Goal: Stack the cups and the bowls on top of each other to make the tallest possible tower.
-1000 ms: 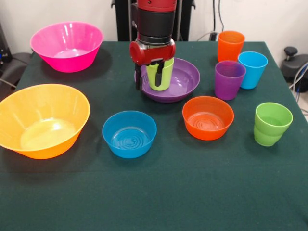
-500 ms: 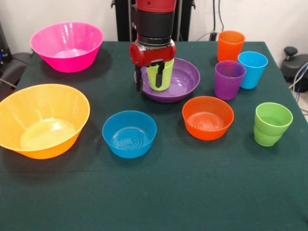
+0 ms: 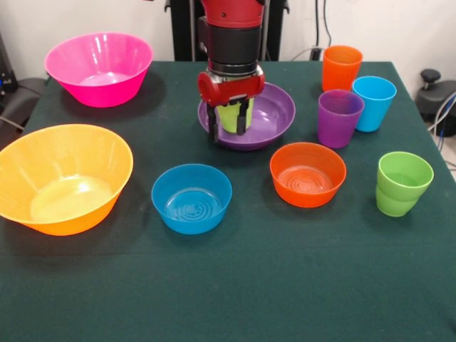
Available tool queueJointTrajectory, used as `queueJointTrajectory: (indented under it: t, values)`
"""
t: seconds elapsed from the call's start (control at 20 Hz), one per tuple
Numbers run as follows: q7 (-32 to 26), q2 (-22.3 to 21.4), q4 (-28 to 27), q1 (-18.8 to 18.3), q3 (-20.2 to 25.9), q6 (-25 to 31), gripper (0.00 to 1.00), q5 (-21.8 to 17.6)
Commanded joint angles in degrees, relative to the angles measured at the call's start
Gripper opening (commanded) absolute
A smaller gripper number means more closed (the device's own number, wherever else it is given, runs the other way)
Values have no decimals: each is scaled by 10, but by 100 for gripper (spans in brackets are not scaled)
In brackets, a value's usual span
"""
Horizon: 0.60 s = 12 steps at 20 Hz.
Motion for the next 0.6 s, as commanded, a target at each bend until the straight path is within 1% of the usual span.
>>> queueJointTrajectory:
  t: [0.05, 0.4, 0.6]
  values:
    - [57, 45, -41, 20, 36, -6, 100, 1]
    - [67, 49, -50, 36, 18, -20, 100, 1]
    - [67, 47, -51, 38, 16, -21, 100, 1]
